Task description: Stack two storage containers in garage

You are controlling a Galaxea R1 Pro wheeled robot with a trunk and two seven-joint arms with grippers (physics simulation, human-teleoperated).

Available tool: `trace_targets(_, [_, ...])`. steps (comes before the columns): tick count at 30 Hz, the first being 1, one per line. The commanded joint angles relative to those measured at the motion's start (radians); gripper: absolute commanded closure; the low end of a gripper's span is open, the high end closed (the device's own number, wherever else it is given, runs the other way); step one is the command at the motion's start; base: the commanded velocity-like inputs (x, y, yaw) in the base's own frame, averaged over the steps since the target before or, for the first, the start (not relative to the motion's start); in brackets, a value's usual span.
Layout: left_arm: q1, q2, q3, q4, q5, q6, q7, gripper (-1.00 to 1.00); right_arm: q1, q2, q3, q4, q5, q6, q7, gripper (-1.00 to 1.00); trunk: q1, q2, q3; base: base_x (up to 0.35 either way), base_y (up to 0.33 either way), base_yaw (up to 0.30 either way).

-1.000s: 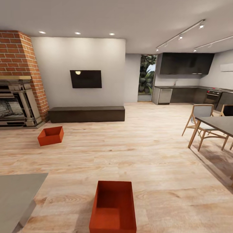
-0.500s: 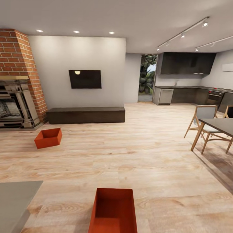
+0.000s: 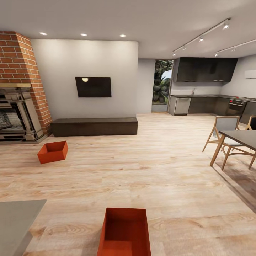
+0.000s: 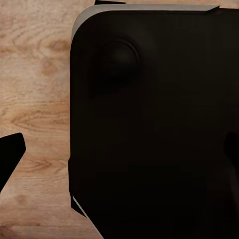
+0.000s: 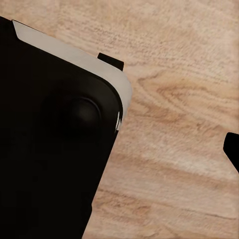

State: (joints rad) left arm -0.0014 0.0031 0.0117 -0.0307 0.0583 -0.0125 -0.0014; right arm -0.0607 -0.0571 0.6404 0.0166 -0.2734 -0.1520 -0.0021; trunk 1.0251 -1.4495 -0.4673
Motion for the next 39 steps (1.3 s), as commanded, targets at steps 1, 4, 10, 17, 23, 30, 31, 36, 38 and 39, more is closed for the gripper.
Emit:
trace_targets(1, [0.0,0.0,0.001,-0.001,0.006,-0.001,0.0,-1.0,-0.001,0.0,0.009,0.002,-0.009,-0.004,0.0,-1.0,0.0,0.0,-0.001,0.0,0.0,0.0])
trace_targets(4, [0.0,0.0,0.001,0.0,0.006,-0.001,0.0,-1.0,-0.001,0.0,0.009,0.002,-0.009,-0.004,0.0,-1.0,0.0,0.0,-0.001,0.002,0.007,0.0])
trace_targets(10, [0.0,0.0,0.001,0.0,0.006,-0.001,0.0,-1.0,-0.001,0.0,0.009,0.002,-0.009,-0.004,0.0,-1.0,0.0,0.0,-0.001,0.056,0.212,0.0])
trace_targets(17, [0.0,0.0,0.001,0.0,0.006,-0.001,0.0,-1.0,-0.001,0.0,0.009,0.002,-0.009,-0.004,0.0,-1.0,0.0,0.0,-0.001,0.014,0.051,0.0])
trace_targets(23, [0.0,0.0,0.001,0.0,0.006,-0.001,0.0,-1.0,0.0,0.0,0.009,0.002,-0.009,-0.004,-0.001,-1.0,0.0,0.0,-0.001,0.0,0.001,-0.141])
trace_targets(30, [0.0,0.0,0.001,0.0,0.006,-0.001,0.0,-1.0,-0.001,0.0,0.009,0.002,-0.009,-0.004,-0.001,-1.0,0.0,0.0,-0.001,0.0,0.0,-0.062])
trace_targets(31, [0.0,0.0,0.001,0.0,0.006,-0.001,0.0,-1.0,-0.001,0.0,0.009,0.002,-0.009,-0.004,-0.001,-1.0,0.0,0.0,-0.001,0.0,0.0,-0.005])
trace_targets(36, [0.0,0.0,0.001,0.0,0.006,-0.001,0.0,-1.0,-0.001,0.0,0.009,0.002,-0.009,-0.003,-0.001,-1.0,0.0,0.0,-0.001,0.0,0.0,-0.001])
trace_targets(38, [0.0,0.0,0.001,0.0,0.006,-0.001,0.0,-1.0,-0.001,0.0,0.009,0.002,-0.009,-0.003,-0.001,-1.0,0.0,0.0,-0.001,0.0,0.0,0.0])
trace_targets(39, [0.0,0.0,0.001,0.0,0.006,-0.001,0.0,-1.0,-0.001,0.0,0.009,0.002,-0.009,-0.003,-0.001,-1.0,0.0,0.0,-0.001,0.0,0.0,0.0])
